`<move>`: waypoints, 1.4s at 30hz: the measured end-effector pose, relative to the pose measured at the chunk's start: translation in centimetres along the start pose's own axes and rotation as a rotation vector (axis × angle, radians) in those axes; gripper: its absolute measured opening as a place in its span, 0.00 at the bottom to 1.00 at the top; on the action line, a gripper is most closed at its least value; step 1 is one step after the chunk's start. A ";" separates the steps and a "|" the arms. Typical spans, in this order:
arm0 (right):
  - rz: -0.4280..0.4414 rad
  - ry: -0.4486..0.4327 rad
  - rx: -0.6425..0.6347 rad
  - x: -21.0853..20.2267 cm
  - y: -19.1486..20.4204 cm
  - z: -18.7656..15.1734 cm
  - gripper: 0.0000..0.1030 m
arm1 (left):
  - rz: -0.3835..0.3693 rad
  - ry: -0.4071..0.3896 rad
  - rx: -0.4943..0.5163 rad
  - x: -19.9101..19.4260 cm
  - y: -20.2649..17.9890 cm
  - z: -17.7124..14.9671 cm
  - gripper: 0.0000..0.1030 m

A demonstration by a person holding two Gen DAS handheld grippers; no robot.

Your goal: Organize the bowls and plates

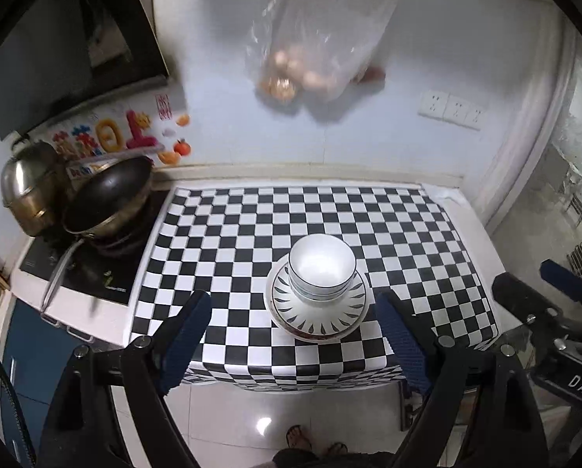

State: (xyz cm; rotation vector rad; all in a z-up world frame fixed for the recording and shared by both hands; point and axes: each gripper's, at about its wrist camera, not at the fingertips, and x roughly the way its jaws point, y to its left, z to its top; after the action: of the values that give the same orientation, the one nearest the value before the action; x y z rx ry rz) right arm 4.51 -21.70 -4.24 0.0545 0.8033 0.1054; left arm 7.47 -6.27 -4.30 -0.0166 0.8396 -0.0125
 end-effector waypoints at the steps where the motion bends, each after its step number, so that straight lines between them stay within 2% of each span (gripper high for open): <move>1: -0.007 -0.025 -0.007 -1.6 0.0 -0.3 0.90 | 0.004 -0.009 0.000 -0.8 -0.2 -0.2 0.84; 9: 0.014 -0.073 -0.045 -8.9 -0.6 -2.6 0.91 | 0.037 -0.054 -0.026 -6.8 -1.6 -2.8 0.84; 16: 0.021 -0.101 -0.068 -13.5 -0.9 -5.0 0.91 | 0.055 -0.069 -0.043 -9.5 -2.1 -4.8 0.84; 24: 0.026 -0.092 -0.073 -14.9 -1.5 -6.5 0.92 | 0.062 -0.079 -0.049 -10.9 -2.6 -6.0 0.84; 42: 0.010 -0.116 -0.063 -15.4 -2.9 -6.3 0.92 | 0.070 -0.095 -0.031 -11.8 -3.1 -6.0 0.84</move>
State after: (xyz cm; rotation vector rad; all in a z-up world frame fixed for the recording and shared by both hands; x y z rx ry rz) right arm -10.42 -26.30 2.20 0.0047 0.6836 0.1361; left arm -4.90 -9.19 0.52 -0.0166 0.7447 0.0660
